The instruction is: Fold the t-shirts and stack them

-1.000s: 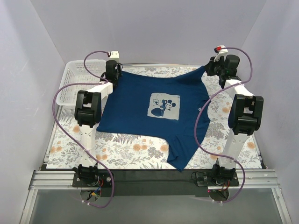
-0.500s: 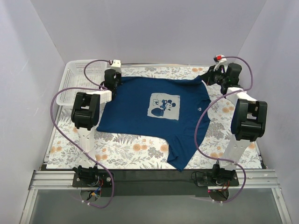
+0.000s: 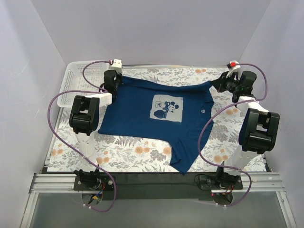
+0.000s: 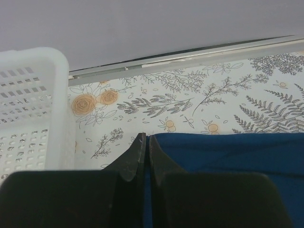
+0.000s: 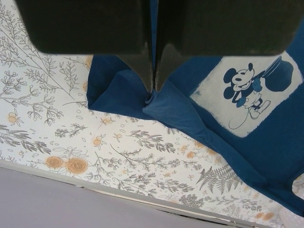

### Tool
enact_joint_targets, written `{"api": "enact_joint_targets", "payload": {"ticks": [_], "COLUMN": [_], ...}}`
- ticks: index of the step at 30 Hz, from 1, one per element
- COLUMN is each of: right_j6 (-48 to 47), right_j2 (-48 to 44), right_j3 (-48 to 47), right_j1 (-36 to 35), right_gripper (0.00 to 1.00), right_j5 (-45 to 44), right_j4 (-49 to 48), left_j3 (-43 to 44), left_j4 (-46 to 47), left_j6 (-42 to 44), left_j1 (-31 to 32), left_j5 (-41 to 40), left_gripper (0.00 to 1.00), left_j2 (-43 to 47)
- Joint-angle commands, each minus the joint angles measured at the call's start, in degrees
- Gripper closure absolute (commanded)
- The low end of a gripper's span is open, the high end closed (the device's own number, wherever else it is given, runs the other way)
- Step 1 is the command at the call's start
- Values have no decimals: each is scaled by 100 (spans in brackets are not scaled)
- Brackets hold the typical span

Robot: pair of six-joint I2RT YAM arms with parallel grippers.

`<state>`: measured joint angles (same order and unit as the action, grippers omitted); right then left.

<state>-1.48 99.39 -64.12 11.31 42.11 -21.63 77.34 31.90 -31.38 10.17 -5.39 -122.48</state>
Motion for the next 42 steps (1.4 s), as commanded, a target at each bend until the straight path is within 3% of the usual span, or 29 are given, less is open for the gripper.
{"api": "enact_joint_targets", "payload": {"ticks": [1, 27, 42], "right_j6": [-28, -28, -318], "right_j2": [-245, -605, -1054], "right_j3": [162, 760, 1516], "right_j1": [38, 187, 196], "right_gripper": [99, 99, 99], "right_j5": [219, 614, 1010], "right_j4": [-246, -412, -509], "left_j3": [-52, -1124, -1142], "left_j4": [71, 985, 959], "left_j6": [132, 615, 791], "left_j1": [-42, -42, -42], "left_j5": [-146, -516, -999], "left_gripper": [100, 100, 100], "left_j2": [338, 716, 620]}}
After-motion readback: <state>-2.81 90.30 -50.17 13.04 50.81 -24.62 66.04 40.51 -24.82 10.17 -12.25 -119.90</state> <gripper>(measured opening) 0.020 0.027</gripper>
